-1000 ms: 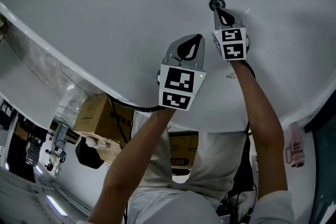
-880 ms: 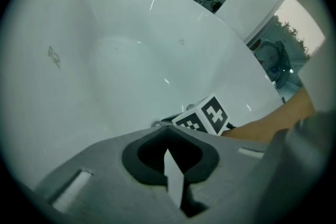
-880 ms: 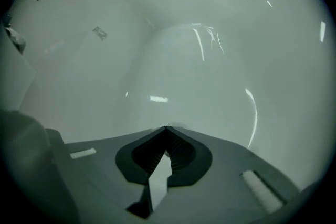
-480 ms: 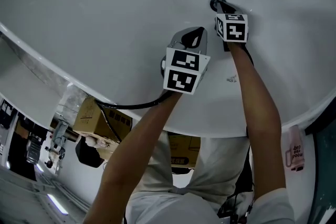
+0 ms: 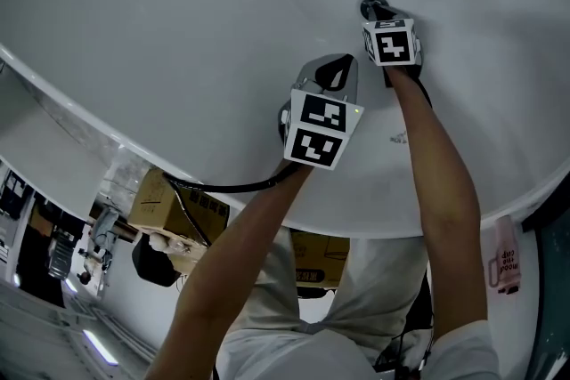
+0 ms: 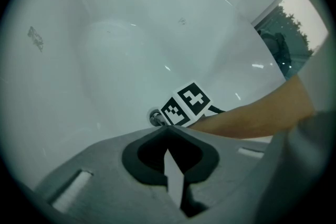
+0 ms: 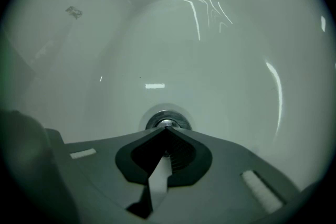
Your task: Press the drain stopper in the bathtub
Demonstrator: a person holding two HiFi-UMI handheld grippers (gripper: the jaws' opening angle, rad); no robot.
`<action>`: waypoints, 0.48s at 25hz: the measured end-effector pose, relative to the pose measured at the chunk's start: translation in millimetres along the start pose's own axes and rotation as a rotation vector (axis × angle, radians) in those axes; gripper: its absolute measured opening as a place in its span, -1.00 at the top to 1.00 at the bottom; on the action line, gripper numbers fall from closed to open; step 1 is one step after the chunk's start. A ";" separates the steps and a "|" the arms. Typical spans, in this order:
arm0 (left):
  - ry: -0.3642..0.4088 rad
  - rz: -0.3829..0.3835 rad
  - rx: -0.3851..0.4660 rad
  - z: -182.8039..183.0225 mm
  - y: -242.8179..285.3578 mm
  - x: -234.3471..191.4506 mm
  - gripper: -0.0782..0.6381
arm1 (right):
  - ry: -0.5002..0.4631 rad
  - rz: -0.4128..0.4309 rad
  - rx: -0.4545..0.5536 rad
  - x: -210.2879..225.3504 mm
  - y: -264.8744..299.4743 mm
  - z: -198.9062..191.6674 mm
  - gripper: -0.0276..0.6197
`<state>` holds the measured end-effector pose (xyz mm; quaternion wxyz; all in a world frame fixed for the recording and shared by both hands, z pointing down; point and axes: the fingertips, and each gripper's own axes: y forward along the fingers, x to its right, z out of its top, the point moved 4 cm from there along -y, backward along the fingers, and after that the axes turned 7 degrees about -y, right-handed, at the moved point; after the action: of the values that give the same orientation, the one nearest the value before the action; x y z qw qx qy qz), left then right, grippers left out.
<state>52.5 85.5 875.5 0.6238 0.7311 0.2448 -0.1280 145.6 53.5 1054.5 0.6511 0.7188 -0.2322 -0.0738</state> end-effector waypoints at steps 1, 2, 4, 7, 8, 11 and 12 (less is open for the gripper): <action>0.004 -0.003 0.000 0.4 -0.5 1.8 0.78 | 0.002 -0.004 -0.011 0.5 0.3 -1.1 0.90; 0.010 -0.005 0.003 2.2 -0.9 2.5 0.78 | 0.010 -0.004 -0.016 1.5 0.3 -1.3 0.90; 0.015 -0.001 0.013 7.6 -3.6 0.9 0.78 | 0.018 0.004 -0.019 2.5 -1.0 1.8 0.90; 0.007 0.009 0.024 10.8 -11.8 0.4 0.78 | -0.003 0.015 -0.022 -1.7 -9.9 2.9 0.90; 0.005 0.012 0.023 10.0 -14.8 1.4 0.78 | -0.004 0.017 -0.028 -4.2 -13.2 0.8 0.91; 0.009 0.015 0.020 8.6 -23.6 7.1 0.78 | 0.060 0.016 -0.023 -5.0 -26.8 -1.1 0.91; 0.014 0.014 0.021 9.2 -26.8 9.0 0.78 | 0.084 0.015 -0.008 -4.8 -32.9 1.8 0.91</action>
<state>47.4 81.1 846.6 0.6154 0.7402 0.2426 -0.1208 148.4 55.4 1021.4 0.6636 0.7170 -0.2096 -0.0397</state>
